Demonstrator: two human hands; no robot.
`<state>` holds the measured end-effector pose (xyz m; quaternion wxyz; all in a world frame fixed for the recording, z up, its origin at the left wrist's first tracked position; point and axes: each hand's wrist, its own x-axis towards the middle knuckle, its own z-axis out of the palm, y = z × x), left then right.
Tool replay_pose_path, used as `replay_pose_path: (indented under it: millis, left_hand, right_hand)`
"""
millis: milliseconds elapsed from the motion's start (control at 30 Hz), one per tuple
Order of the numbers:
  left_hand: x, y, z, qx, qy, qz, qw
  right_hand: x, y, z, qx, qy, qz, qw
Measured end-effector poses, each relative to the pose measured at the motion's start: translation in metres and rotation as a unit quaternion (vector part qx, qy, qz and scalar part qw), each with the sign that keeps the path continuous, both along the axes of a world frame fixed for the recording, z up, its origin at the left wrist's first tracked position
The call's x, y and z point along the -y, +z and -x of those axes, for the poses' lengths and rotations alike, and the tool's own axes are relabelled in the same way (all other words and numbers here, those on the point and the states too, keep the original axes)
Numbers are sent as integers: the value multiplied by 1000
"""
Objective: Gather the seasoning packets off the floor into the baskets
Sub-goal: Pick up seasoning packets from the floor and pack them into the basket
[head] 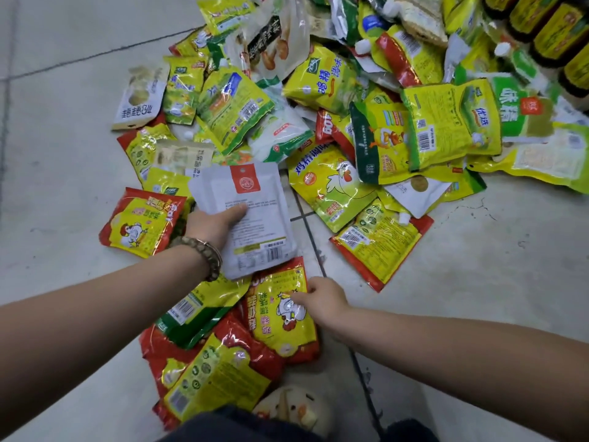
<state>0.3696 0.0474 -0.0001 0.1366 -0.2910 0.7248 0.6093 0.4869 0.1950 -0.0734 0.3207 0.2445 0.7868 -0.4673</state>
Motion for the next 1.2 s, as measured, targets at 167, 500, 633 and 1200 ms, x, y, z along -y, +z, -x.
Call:
replay_pose_path:
  millis: [167, 500, 633, 1200]
  left_hand:
    - [-7, 2, 12, -13, -18, -45, 999]
    - [-129, 11, -1, -36, -260, -116, 958]
    - [-172, 8, -23, -32, -343, -100, 933]
    - [-160, -5, -18, 59, -343, -75, 935]
  right_hand:
    - [-39, 17, 8, -114, -189, 137, 966]
    - [-177, 82, -33, -263, -458, 41, 848]
    - [-208, 105, -60, -302, -517, -26, 801]
    - [-170, 72, 9, -226, -538, 15, 812]
